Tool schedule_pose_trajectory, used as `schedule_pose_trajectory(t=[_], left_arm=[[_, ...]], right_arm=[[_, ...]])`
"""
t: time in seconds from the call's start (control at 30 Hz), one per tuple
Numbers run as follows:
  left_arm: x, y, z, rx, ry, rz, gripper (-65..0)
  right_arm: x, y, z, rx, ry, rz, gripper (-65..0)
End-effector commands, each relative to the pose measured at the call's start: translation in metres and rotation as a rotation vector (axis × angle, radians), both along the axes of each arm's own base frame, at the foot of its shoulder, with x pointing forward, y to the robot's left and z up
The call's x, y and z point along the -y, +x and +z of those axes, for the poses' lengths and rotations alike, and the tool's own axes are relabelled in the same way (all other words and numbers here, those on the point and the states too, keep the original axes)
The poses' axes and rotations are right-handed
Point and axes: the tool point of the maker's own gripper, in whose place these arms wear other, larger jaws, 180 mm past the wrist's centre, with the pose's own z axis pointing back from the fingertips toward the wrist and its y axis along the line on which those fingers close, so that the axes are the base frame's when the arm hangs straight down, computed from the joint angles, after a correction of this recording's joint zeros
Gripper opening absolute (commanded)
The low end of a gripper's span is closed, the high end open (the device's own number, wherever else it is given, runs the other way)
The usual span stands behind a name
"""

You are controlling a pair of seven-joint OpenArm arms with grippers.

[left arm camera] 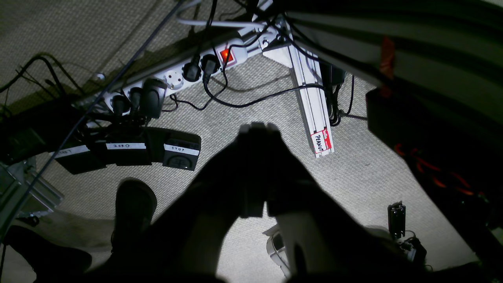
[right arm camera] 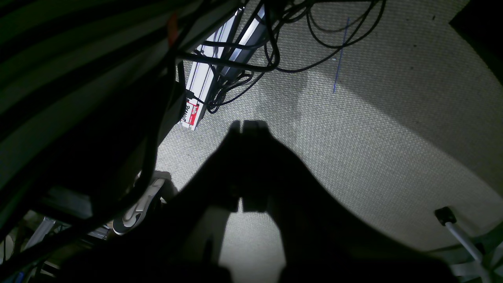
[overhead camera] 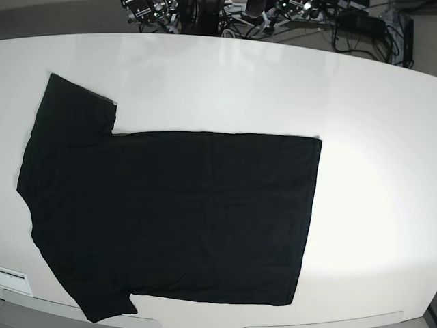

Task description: Fold the T-shirt properly

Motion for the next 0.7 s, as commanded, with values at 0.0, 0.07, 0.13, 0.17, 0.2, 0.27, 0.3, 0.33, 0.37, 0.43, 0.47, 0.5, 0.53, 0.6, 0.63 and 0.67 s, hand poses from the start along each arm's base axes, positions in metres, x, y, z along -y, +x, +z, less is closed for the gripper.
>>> schedule_pose_trajectory(t=[0.0,0.07,0.13,0.17,0.2,0.27,0.3,0.33,0.37,0.43,0.47,0.5,0.53,0.6,0.63,0.67], left_arm=[[0.002,0.0,0.0,0.002,-0.008,-0.004,-65.0],[0.002,0.0,0.0,0.002,-0.008,-0.004,-65.0],[0.002,0.0,0.0,0.002,-0.007,-0.004,-65.0],[0.002,0.0,0.0,0.002,-0.007,-0.004,-65.0],[0.002,0.0,0.0,0.002,-0.008,-0.004,-65.0],[0.002,0.0,0.0,0.001,-0.007,-0.004,-65.0],[0.002,0.0,0.0,0.001,-0.007,-0.004,-65.0],[0.002,0.0,0.0,0.001,-0.008,-0.004,-65.0],[0.002,0.0,0.0,0.001,-0.008,-0.004,-65.0],[0.002,0.0,0.0,0.001,-0.007,-0.005,-65.0],[0.002,0.0,0.0,0.001,-0.007,-0.005,-65.0],[0.002,0.0,0.0,0.002,-0.007,-0.005,-65.0],[0.002,0.0,0.0,0.001,-0.007,-0.005,-65.0],[0.002,0.001,0.001,0.002,-0.007,-0.005,-65.0],[0.002,0.001,0.001,0.004,-0.008,-0.006,-65.0],[0.003,0.002,0.001,0.002,-0.012,-0.015,-65.0]], right_arm=[[0.0,0.003,0.001,0.005,0.004,0.005,-65.0],[0.0,0.003,0.001,0.005,0.004,0.004,-65.0],[0.0,0.003,0.001,0.006,0.004,0.005,-65.0],[0.0,0.003,0.001,0.006,0.004,0.005,-65.0],[0.0,0.003,0.001,0.006,0.004,0.005,-65.0],[0.0,0.003,0.001,0.005,0.003,0.005,-65.0],[0.0,0.003,0.001,0.005,0.003,0.005,-65.0],[0.001,0.003,0.001,0.003,0.002,0.005,-65.0],[0.001,0.002,0.001,0.0,0.001,0.005,-65.0],[0.001,0.002,0.001,-0.004,-0.001,0.006,-65.0],[0.001,0.002,0.001,-0.004,-0.001,0.006,-65.0],[0.001,0.002,0.001,-0.004,-0.001,0.006,-65.0],[0.001,0.002,0.001,-0.002,0.0,0.007,-65.0],[-0.001,0.009,0.002,0.016,0.004,0.01,-65.0],[-0.001,0.011,0.002,0.023,0.004,0.015,-65.0],[-0.001,0.014,0.003,0.031,0.004,0.022,-65.0]])
